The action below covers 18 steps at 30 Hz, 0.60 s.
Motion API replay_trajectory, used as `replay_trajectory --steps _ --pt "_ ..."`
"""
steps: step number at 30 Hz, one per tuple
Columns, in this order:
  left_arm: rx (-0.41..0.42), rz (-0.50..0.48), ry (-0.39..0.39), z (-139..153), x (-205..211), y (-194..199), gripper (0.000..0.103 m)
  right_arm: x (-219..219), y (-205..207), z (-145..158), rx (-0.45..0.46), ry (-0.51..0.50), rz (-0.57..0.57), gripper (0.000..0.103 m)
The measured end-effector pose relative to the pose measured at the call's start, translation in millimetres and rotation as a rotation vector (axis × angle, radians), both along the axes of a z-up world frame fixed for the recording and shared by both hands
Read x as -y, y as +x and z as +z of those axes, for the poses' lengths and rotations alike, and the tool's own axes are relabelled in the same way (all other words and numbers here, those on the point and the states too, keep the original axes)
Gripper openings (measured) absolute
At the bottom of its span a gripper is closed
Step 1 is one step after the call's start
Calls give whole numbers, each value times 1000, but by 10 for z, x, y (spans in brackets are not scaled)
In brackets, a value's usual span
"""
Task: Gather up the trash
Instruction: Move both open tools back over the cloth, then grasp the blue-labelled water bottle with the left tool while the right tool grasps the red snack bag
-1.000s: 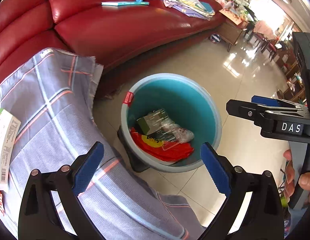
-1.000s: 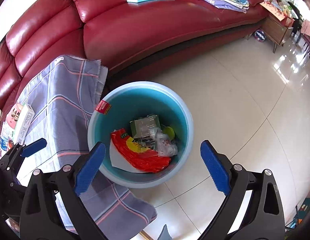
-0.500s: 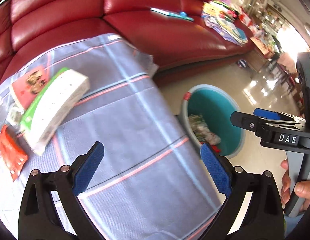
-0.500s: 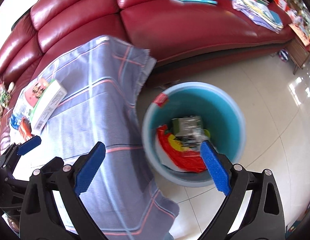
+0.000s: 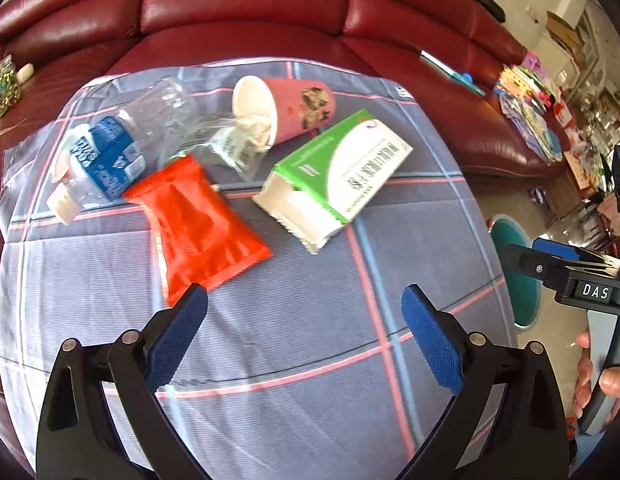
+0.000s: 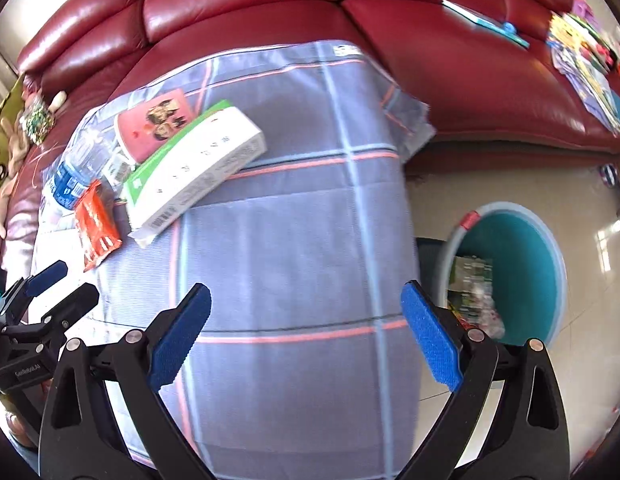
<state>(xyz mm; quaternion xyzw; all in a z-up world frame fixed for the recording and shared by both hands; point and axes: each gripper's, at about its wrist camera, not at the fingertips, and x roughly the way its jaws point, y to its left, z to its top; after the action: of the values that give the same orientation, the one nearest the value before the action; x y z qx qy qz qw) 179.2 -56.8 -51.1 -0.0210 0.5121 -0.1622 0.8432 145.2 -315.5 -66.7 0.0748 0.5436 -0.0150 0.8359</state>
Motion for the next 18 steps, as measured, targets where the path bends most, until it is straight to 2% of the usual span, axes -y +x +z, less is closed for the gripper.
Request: replay_trajectory --steps 10,15,18 --pt "30 111 58 37 -1094 332 97 -843 524 58 -21 -45 119 92" --pt "44 117 73 67 -1409 568 97 -1208 780 92 -22 -67 171 92" --pt "52 103 84 71 -1458 712 97 -1357 894 115 -20 -75 191 92"
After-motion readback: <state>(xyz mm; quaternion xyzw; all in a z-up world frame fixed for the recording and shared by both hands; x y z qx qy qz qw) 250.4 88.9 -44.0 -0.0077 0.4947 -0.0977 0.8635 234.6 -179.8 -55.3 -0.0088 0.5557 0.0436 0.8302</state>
